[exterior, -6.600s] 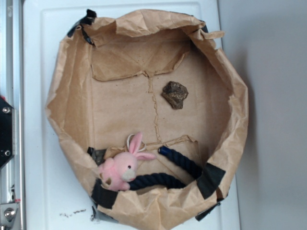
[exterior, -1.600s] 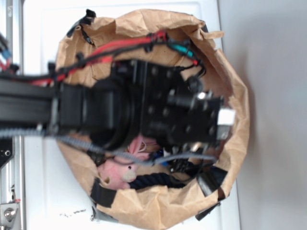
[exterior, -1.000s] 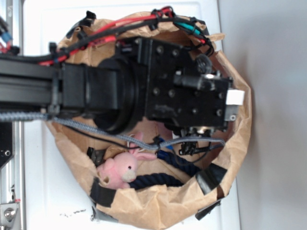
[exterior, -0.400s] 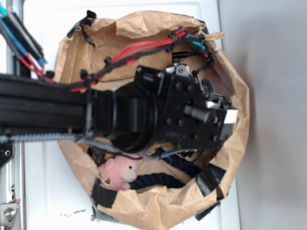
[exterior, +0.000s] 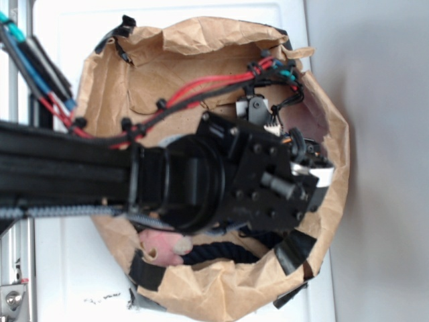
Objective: Grab the rock.
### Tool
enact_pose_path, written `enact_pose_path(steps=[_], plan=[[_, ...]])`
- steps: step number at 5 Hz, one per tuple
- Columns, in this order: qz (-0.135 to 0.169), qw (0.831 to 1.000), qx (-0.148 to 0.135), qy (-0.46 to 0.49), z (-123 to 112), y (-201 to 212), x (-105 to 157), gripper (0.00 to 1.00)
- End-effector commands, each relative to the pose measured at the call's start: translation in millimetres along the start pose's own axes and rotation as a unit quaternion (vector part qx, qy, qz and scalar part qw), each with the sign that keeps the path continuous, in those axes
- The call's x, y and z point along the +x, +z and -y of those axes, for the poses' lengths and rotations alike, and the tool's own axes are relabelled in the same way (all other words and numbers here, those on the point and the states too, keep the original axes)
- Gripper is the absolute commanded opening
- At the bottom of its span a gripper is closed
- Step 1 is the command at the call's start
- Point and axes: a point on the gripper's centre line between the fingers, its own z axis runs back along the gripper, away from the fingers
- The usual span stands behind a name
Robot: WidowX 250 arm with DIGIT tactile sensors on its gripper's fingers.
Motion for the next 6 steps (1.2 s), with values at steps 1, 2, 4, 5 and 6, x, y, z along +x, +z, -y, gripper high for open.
enact_pose_path(steps=[1,2,4,5,6], plan=[[0.011,1.0,-0.013,0.001,7,5,-6,0.0],[0.012,1.0,-0.024,0.002,5,10,-6,0.0],[0.01,0.999,-0.051,-0.001,-3,28,-11,0.0],[-0.001,0.997,-0.081,-0.004,-13,45,-13,0.0],[-0.021,0.992,-0.122,-0.005,-24,70,-13,0.0]])
